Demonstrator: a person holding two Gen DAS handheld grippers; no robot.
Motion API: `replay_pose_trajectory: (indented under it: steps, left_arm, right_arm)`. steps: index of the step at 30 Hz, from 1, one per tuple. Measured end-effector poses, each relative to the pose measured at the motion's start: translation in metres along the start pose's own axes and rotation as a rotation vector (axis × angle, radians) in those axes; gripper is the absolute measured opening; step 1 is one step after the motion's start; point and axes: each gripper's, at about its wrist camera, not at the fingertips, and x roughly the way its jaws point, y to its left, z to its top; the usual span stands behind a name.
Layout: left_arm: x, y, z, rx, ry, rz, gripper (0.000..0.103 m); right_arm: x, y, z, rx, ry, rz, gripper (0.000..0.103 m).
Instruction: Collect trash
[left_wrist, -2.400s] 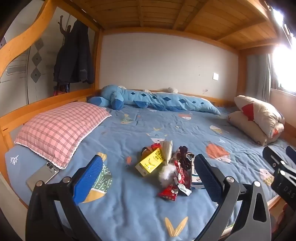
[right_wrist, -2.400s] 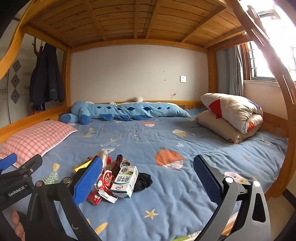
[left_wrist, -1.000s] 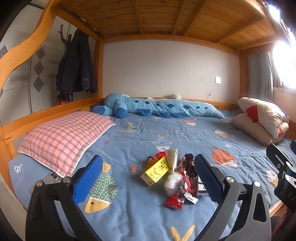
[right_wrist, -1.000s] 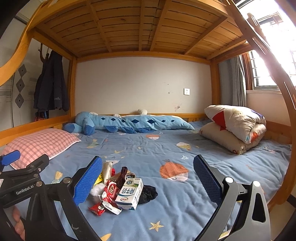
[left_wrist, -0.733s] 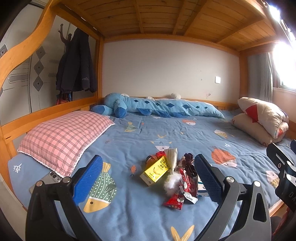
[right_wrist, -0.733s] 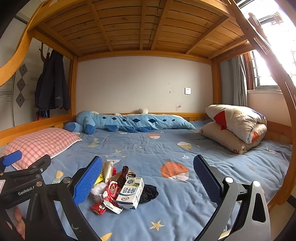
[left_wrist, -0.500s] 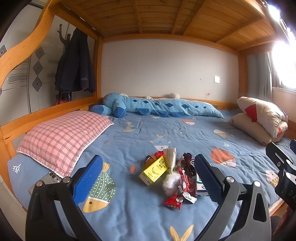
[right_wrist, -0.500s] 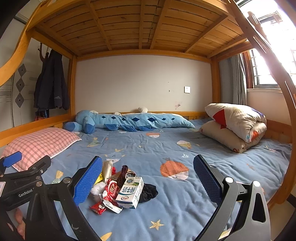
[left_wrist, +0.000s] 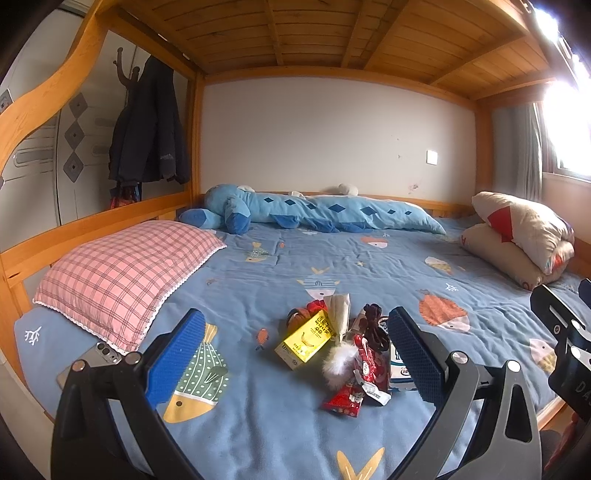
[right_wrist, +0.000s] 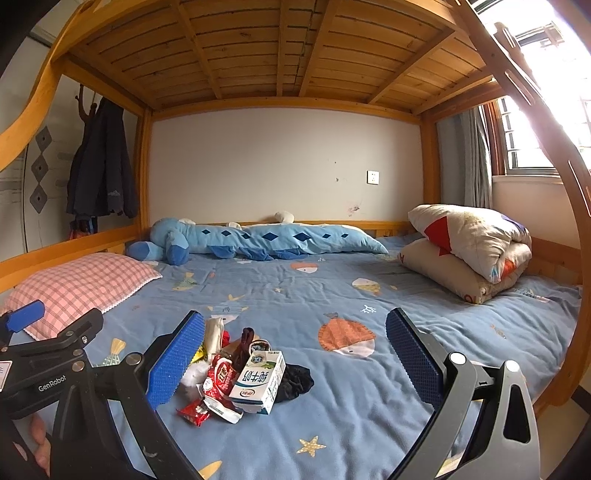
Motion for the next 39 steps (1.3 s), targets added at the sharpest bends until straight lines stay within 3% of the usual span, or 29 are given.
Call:
replay_pose_trajectory:
  steps: [23,39]
  left_arm:
    - [0.008,0.000,-0.001,0.005,0.029,-0.011,0.099]
    - [0.042,-0.001,-0.016,0.002,0.142,-0.039,0.099]
  right_arm:
    - [0.015,0.004,-0.006,-0.019,0.053,0.002,0.095]
    - [0.046,0.010,-0.023,-0.040,0.169,0.010,0.095]
